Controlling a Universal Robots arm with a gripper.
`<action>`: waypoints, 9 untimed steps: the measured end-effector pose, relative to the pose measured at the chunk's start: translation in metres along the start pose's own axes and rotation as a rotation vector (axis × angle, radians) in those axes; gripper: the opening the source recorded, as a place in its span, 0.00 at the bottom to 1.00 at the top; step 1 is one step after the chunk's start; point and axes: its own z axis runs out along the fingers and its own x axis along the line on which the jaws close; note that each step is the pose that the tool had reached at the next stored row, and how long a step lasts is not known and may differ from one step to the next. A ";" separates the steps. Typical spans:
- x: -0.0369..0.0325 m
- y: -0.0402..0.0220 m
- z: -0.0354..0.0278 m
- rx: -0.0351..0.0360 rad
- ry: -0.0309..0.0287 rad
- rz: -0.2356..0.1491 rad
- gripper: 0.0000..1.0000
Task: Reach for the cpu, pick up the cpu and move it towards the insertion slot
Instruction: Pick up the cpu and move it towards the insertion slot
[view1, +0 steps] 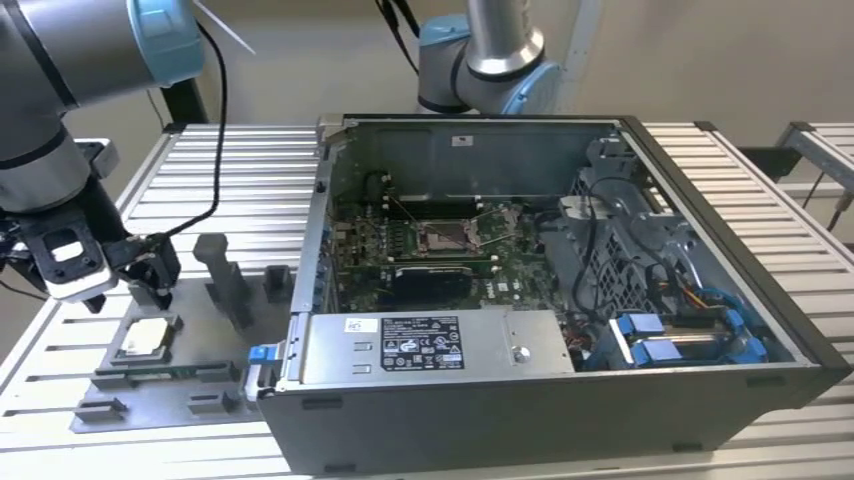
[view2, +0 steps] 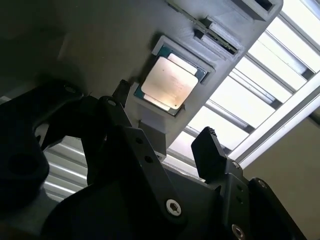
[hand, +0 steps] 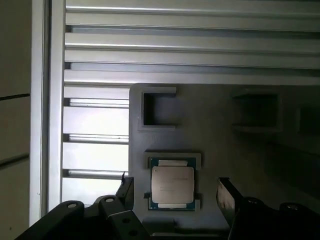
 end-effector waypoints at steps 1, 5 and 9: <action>0.0000 -0.0007 0.0014 0.0000 0.0000 0.000 1.00; 0.0000 -0.0036 0.0072 0.0000 0.0000 0.000 1.00; 0.0002 -0.0049 0.0131 0.0000 0.0000 -0.001 1.00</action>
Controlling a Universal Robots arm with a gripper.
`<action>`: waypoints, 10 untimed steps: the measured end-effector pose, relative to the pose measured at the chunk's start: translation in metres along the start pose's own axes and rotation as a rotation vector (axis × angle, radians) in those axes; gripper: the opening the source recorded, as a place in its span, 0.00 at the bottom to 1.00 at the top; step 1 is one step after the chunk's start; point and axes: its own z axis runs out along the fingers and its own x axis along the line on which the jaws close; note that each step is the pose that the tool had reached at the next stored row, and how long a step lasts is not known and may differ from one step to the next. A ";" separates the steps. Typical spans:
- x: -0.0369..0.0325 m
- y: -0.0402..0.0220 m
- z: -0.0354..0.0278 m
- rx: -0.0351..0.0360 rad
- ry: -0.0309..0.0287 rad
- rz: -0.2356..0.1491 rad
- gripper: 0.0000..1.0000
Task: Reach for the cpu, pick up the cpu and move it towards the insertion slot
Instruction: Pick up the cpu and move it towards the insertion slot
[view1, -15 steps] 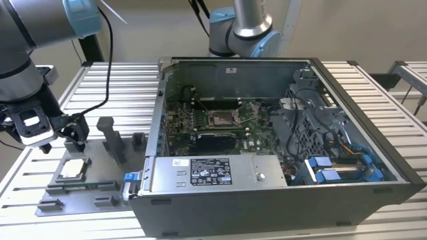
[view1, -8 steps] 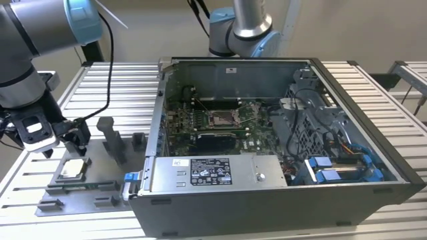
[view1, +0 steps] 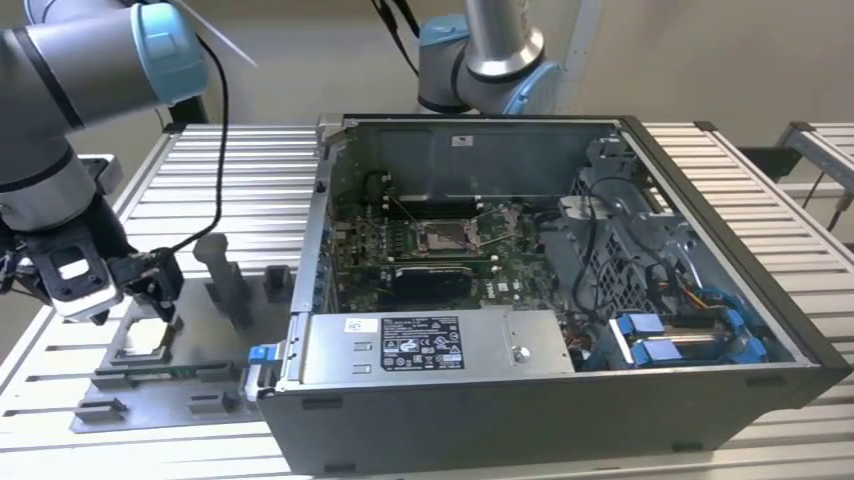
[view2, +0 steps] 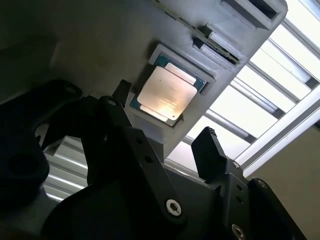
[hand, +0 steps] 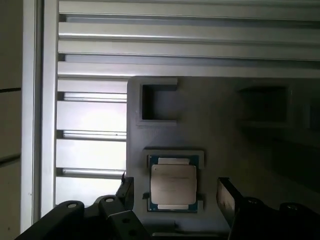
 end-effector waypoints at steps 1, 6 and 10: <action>0.0000 -0.0001 0.0015 0.0000 0.0000 0.000 1.00; -0.0001 -0.0004 0.0089 0.0000 0.0000 -0.003 1.00; -0.0001 -0.0008 0.0135 0.0000 0.0005 -0.015 1.00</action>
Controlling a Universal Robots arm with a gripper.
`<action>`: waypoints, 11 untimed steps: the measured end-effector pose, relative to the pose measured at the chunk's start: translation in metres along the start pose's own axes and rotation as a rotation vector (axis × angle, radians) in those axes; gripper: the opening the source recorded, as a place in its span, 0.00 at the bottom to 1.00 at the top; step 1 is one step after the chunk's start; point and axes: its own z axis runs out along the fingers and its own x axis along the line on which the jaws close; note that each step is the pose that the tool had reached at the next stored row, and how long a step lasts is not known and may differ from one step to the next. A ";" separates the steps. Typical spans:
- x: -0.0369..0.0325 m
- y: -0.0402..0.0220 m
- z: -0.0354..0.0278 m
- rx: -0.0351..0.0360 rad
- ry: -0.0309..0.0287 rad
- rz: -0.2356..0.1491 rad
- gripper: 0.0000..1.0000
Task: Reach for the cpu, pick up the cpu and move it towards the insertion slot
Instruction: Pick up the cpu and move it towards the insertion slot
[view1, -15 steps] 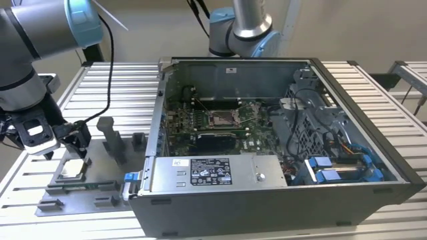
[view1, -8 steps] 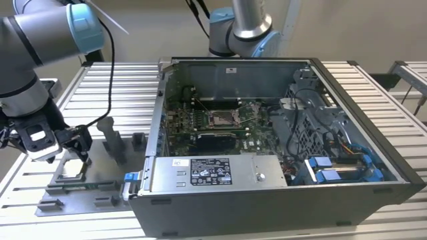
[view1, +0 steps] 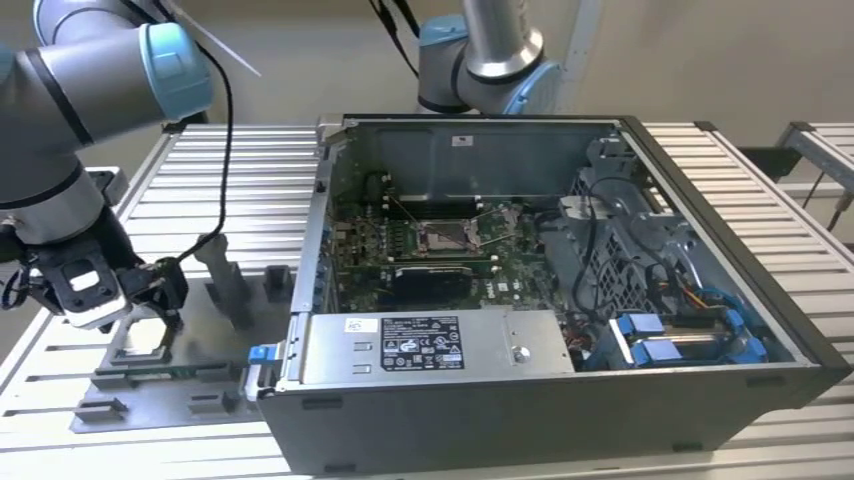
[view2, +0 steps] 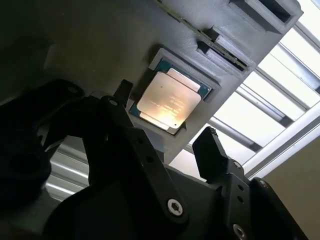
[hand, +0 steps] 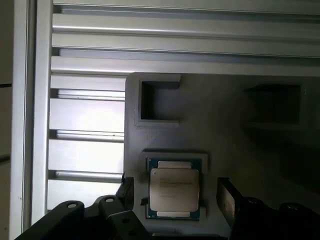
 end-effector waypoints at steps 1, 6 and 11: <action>0.0000 -0.0001 0.0013 0.0000 0.0001 -0.002 1.00; 0.0000 -0.0005 0.0072 0.0000 0.0001 -0.002 1.00; 0.0000 -0.0014 0.0115 0.0001 0.0003 -0.002 1.00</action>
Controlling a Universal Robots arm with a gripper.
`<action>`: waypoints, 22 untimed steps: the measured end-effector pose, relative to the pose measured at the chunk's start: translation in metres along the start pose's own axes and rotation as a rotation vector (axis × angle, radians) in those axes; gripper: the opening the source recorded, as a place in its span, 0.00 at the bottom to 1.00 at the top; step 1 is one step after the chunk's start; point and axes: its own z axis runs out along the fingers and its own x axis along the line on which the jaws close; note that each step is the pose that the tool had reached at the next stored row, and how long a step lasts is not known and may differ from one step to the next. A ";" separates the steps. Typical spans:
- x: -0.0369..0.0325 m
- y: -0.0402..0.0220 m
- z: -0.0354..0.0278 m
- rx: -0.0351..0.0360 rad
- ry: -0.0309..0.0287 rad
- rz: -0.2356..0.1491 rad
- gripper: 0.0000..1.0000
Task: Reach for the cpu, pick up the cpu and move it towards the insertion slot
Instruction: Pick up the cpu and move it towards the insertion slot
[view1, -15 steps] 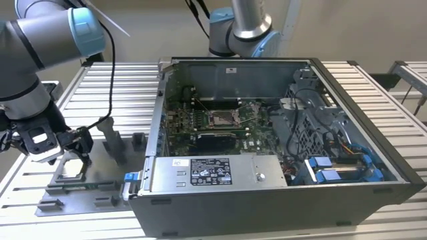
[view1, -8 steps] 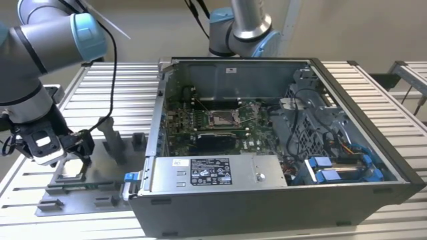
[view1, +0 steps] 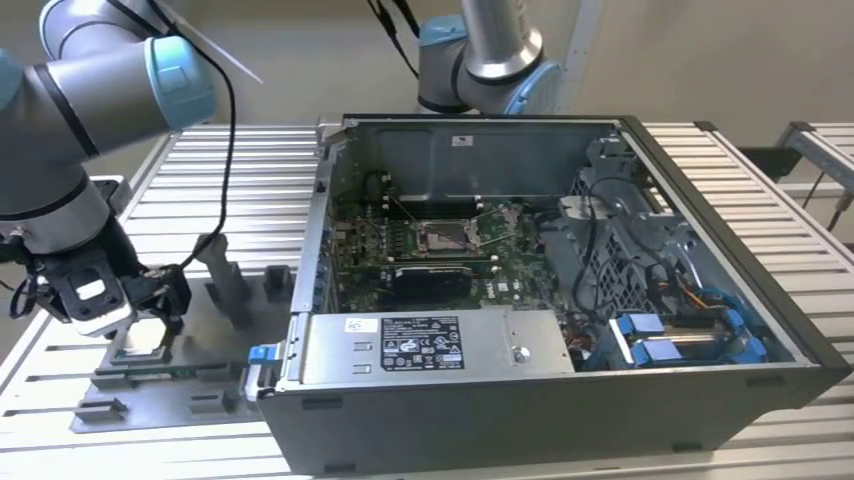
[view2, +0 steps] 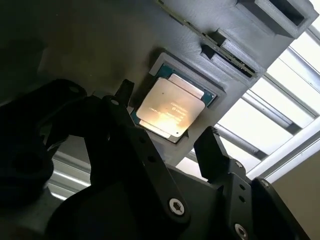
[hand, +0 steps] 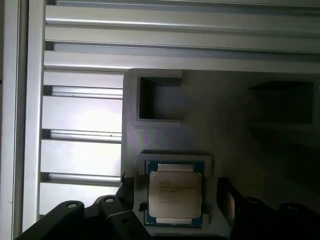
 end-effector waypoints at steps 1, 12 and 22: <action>0.0000 -0.0003 0.0008 -0.0001 -0.0001 0.000 1.00; 0.0005 -0.0062 0.0044 -0.0001 -0.0002 0.000 1.00; 0.0005 -0.0061 -0.0037 -0.0039 -0.0005 0.000 1.00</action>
